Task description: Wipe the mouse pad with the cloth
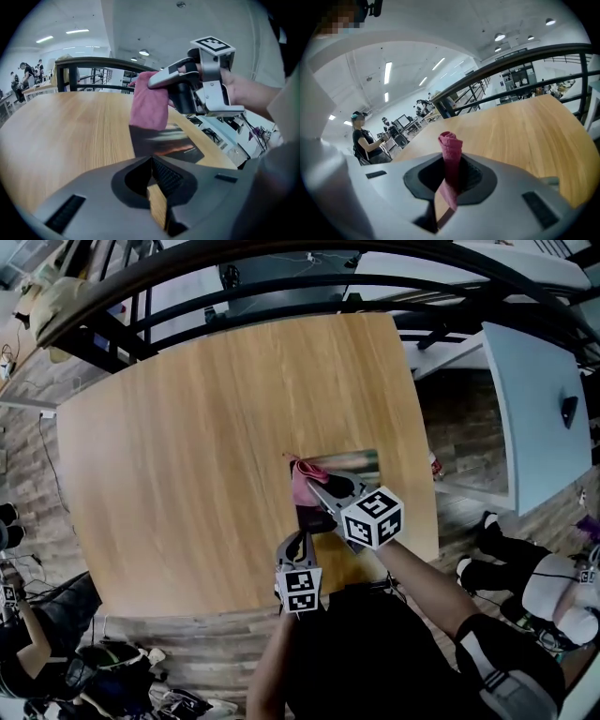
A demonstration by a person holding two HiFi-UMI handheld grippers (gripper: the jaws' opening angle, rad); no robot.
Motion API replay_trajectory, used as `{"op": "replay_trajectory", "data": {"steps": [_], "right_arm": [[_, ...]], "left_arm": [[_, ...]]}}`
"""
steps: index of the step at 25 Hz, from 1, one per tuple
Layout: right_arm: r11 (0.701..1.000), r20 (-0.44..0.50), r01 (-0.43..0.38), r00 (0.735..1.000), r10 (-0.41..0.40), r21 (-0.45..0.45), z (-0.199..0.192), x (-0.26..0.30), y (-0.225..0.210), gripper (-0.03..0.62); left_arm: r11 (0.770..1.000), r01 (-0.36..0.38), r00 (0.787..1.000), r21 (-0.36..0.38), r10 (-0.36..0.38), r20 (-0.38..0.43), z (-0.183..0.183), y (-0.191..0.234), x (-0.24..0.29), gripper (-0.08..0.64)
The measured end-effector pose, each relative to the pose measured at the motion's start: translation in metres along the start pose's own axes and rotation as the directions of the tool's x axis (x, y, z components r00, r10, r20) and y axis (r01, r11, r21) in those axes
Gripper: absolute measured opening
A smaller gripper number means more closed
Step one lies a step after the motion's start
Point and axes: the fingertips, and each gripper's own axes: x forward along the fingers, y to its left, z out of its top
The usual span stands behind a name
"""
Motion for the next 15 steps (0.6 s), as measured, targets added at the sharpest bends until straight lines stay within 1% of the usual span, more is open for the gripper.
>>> {"op": "replay_trajectory", "data": {"steps": [4,8,12,15], "right_arm": [[1.0,-0.058,0.004,0.998,-0.004,0.002,-0.021,0.036,-0.023,0.066],[0.999,-0.14,0.013,0.99,-0.005,0.053,-0.037,0.067,-0.04,0.066],[0.993,-0.194,0.06,0.98,-0.039,0.102,-0.053,0.084,-0.059,0.066],[0.99,-0.218,0.098,0.973,-0.075,0.098,-0.064,0.089,-0.071,0.066]], "left_arm": [[1.0,-0.01,1.0,-0.026,0.01,-0.015,-0.023,0.004,0.02,0.024],[0.998,-0.013,0.999,-0.06,0.01,-0.05,-0.033,0.007,0.028,0.024],[0.994,-0.002,0.995,-0.105,-0.009,-0.097,-0.043,0.006,0.036,0.023],[0.988,0.007,0.994,-0.157,-0.023,-0.103,-0.047,0.006,0.038,0.023]]}}
